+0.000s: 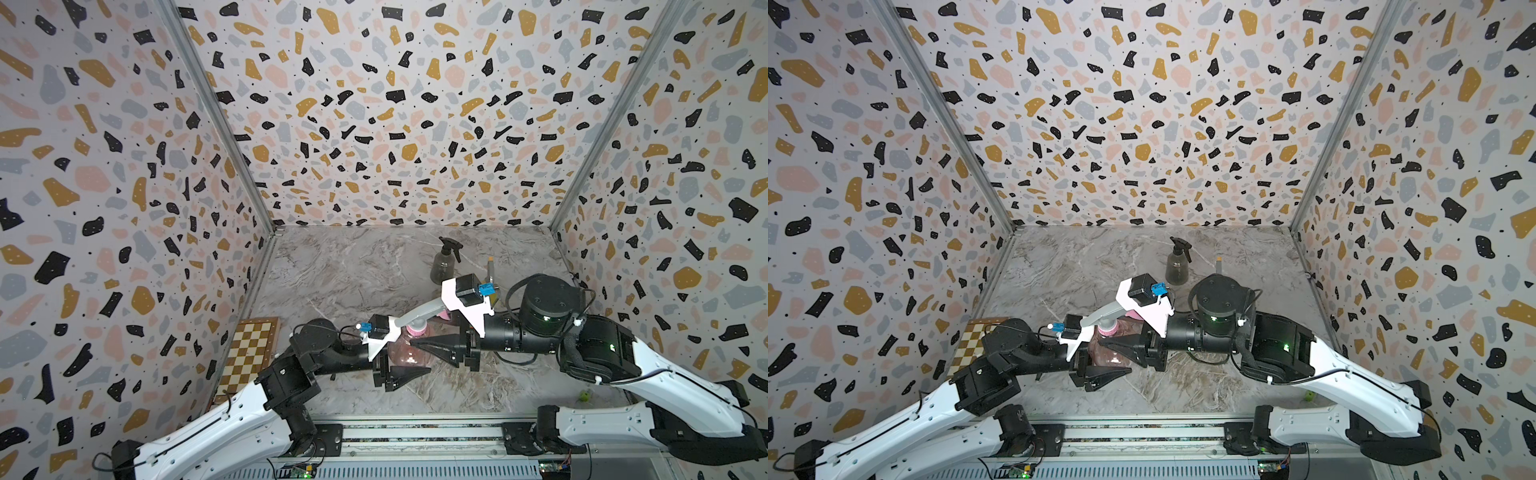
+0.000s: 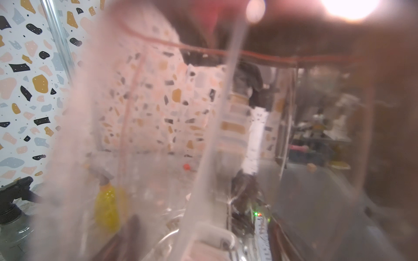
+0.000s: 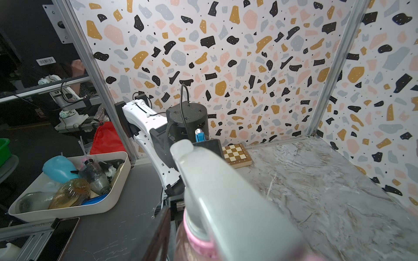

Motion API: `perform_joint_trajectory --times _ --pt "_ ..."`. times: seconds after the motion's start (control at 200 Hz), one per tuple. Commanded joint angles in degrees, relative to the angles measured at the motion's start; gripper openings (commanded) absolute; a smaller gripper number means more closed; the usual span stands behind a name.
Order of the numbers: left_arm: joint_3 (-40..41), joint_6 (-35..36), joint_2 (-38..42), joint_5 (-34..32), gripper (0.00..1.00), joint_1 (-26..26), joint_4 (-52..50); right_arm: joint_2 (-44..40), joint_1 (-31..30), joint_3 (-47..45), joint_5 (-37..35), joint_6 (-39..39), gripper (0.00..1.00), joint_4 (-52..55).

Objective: Attach spray nozzles to spray bottles
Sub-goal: Screw the spray nozzle on the spray bottle.

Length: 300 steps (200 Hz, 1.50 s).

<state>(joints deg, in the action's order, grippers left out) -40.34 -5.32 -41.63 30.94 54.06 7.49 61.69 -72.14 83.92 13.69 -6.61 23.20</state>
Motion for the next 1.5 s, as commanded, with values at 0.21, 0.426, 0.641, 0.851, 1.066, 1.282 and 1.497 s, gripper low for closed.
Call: perform_joint_trajectory --times 0.21,0.426,0.641,0.851,1.066,1.282,1.497 --pt "-2.2 -2.6 -1.3 -7.9 0.0 -0.9 0.0 1.1 0.5 1.2 3.6 -3.0 0.41 0.2" --pt "-2.1 -3.1 -1.4 -13.2 0.0 -0.8 0.5 1.8 0.8 0.6 1.7 -5.1 0.33 0.2" --pt "-2.1 -3.6 -2.1 -21.4 0.0 -0.4 1.9 2.5 0.8 -2.7 -5.7 -11.0 0.25 -0.5" --pt "-2.9 -3.9 -4.4 -30.6 0.0 0.2 2.0 3.6 -1.2 -7.5 -22.0 -18.7 0.24 -2.8" --pt "-3.0 -4.4 -5.2 -30.3 0.0 0.3 1.0 2.1 -1.5 -7.9 -26.3 -16.7 0.42 -4.8" --pt "-1.7 -3.9 -2.8 -22.9 0.0 0.3 0.8 -7.0 2.4 -7.1 -11.4 -5.5 0.79 -4.7" --pt "-1.0 -3.6 -1.9 -18.1 0.0 0.3 0.9 -12.8 7.5 -6.2 -6.7 -2.2 0.77 -1.9"
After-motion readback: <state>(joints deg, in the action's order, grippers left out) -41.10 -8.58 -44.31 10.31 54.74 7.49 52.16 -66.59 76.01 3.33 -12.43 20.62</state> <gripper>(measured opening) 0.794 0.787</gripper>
